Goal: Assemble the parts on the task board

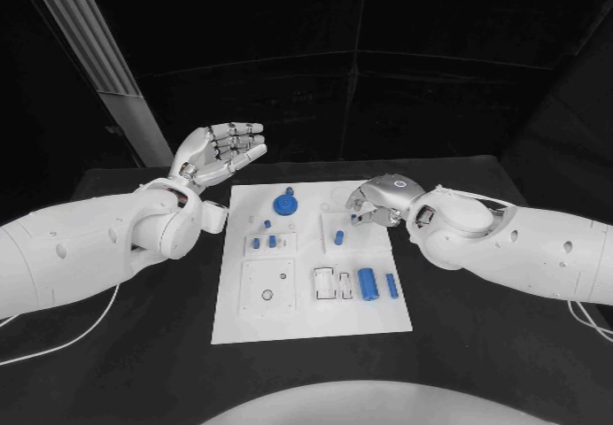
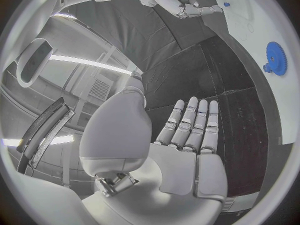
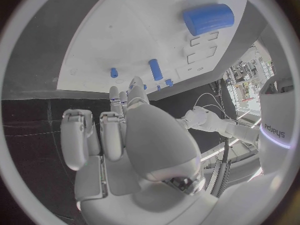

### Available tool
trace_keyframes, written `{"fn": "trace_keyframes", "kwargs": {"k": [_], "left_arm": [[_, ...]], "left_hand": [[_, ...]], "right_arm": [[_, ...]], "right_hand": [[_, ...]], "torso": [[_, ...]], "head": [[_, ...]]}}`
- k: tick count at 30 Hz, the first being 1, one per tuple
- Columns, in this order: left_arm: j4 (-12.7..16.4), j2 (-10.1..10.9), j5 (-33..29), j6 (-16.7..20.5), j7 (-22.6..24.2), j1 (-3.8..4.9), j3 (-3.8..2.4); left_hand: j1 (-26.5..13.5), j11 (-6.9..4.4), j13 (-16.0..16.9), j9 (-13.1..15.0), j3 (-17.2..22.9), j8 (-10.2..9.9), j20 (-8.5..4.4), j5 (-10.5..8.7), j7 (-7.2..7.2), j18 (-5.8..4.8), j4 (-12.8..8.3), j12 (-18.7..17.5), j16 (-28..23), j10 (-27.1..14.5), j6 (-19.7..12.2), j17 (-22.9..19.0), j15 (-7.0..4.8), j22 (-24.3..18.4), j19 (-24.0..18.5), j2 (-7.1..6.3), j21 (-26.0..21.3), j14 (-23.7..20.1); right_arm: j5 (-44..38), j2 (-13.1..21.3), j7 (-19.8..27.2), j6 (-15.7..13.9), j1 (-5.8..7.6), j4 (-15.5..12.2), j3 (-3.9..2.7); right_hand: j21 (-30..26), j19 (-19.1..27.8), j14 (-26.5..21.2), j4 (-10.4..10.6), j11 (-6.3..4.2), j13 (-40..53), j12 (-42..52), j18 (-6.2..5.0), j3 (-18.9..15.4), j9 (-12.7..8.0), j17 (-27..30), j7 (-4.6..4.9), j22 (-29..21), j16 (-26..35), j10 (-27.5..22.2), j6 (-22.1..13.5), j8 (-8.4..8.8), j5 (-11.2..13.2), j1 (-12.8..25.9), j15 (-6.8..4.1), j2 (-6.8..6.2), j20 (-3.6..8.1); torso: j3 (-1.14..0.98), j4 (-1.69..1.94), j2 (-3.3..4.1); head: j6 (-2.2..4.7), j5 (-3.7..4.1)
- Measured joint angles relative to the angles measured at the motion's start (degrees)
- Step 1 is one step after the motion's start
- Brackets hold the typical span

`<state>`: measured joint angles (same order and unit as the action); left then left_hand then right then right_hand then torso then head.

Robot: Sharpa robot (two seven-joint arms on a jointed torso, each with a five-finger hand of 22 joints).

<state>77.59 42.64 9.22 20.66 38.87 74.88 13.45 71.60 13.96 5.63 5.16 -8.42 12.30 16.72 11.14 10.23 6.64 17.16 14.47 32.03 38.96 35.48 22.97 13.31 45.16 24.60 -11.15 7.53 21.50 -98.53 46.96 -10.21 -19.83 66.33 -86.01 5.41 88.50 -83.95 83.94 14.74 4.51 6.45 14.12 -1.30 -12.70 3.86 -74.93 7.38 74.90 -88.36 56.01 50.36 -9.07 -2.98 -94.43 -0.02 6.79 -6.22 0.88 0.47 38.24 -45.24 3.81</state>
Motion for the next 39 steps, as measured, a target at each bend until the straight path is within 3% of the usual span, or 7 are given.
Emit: {"fn": "trace_keyframes", "kwargs": {"k": [7,22,29,39], "left_arm": [[-0.1,-0.1,-0.1,0.0,0.0,-0.01,0.00],[-0.2,-0.1,-0.2,-0.1,0.0,-0.01,0.00],[-0.3,-0.1,-0.3,-0.1,0.0,-0.02,0.00],[-0.6,-0.2,-0.3,-0.1,0.0,-0.02,0.00]], "left_hand": [[0.5,-0.11,0.4,0.3,0.7,1.9,-0.23,0.44,-0.33,0.00,0.0,2.3,1.6,-1.1,-1.3,-0.8,-0.01,-0.9,0.6,1.02,-0.6,-0.4],[0.7,0.04,0.7,0.6,1.4,4.3,-0.03,1.07,-0.43,0.01,0.0,4.9,3.3,-2.7,-2.7,-2.0,0.00,-1.9,1.2,1.82,-1.2,-1.2],[1.0,-0.04,0.8,0.7,1.4,5.5,-0.10,1.07,-0.64,0.01,0.0,6.2,4.2,-3.4,-3.5,-2.7,0.00,-2.3,1.7,2.08,-1.3,-1.6],[1.0,-0.03,0.8,0.8,1.8,6.5,-0.10,1.07,-0.74,0.01,0.1,7.3,4.8,-4.1,-4.0,-3.3,0.01,-2.6,1.7,2.08,-1.7,-1.6]], "right_arm": [[-1.2,-0.9,-3.7,2.0,-0.07,0.4,0.00],[-2.1,-2.0,-8.6,4.8,-0.18,1.3,-0.01],[-2.2,-2.7,-9.5,5.9,-0.31,2.0,-0.01],[-2.3,-3.3,-9.9,6.5,-0.46,2.5,-0.07]], "right_hand": [[0.0,0.0,0.0,0.1,0.00,-0.5,-0.5,0.00,0.1,0.0,0.0,0.19,0.0,0.0,0.0,0.2,0.14,0.0,-0.3,0.00,-0.28,0.00],[0.0,-0.2,0.2,0.6,0.10,-1.5,-1.1,-0.01,0.6,0.0,0.0,0.20,0.0,0.0,0.6,0.2,0.71,0.0,-0.9,-0.23,0.32,0.23],[-0.3,0.1,0.0,1.0,-0.93,-2.3,-1.4,-0.01,1.0,0.3,0.0,-1.08,0.0,0.0,3.2,3.0,0.27,0.0,-1.2,-1.29,0.62,1.12],[-0.3,-0.1,0.1,1.2,-1.08,-2.7,-1.8,-0.01,1.2,0.3,0.0,-1.07,0.0,0.2,4.4,3.8,0.26,0.0,-1.2,-1.54,0.62,1.31]], "torso": [[0.00,0.00,0.02],[-0.01,0.02,0.04],[-0.02,0.02,0.03],[-0.02,0.02,0.04]], "head": [[-0.07,-0.12],[-0.32,-0.10],[-0.43,-0.05],[-0.57,-0.13]]}}
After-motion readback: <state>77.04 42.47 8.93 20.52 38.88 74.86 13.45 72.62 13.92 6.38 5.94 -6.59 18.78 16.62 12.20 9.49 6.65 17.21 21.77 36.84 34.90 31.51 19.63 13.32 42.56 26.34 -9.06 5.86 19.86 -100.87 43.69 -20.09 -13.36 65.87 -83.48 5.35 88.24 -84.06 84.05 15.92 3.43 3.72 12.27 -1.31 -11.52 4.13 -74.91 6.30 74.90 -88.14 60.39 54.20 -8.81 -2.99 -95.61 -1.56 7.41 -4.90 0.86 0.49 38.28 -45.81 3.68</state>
